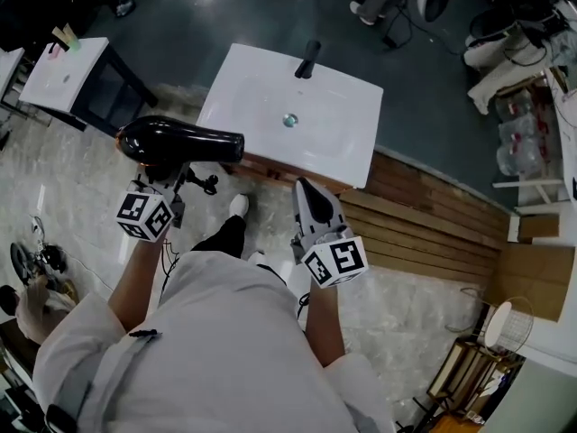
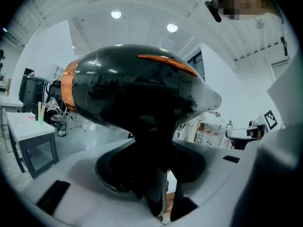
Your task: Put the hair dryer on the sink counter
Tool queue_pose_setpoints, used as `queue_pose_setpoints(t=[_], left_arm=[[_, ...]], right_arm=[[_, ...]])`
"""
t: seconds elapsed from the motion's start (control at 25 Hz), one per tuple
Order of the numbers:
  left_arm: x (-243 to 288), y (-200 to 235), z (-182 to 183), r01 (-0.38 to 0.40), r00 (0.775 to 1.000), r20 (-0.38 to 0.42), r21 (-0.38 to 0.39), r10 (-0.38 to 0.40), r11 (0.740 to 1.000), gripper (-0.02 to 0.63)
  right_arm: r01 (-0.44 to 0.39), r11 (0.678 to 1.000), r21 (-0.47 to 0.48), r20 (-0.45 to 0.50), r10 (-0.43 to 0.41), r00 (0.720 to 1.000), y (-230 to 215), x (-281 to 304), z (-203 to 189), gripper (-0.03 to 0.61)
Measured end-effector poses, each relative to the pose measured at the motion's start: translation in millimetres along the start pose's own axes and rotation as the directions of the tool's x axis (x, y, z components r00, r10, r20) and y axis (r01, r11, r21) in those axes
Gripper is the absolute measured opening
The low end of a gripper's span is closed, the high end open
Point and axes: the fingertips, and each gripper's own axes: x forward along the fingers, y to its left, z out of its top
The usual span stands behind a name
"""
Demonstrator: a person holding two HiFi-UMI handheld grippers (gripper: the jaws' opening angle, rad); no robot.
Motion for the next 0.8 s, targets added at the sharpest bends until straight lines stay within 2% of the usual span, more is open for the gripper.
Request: queue_pose_setpoints(t=[0.44,0.8], left_arm=[[73.5,40.6,14.4,0.037,0.999,-0.023,-0.006,-0.037,0.999,0.17],[133.8,84.6,4.1,0.084,0.993,-0.082,-0.034,-0.086,0.996,0.17]], right_arm=[[0.028,0.999,0.015,-0.014,-0.028,1.0,-33.5,69.3,10.7,0.008],[0.066,0.998,0.019,-0.027,-0.065,0.997,-53.9,134.0,10.9,0.008]])
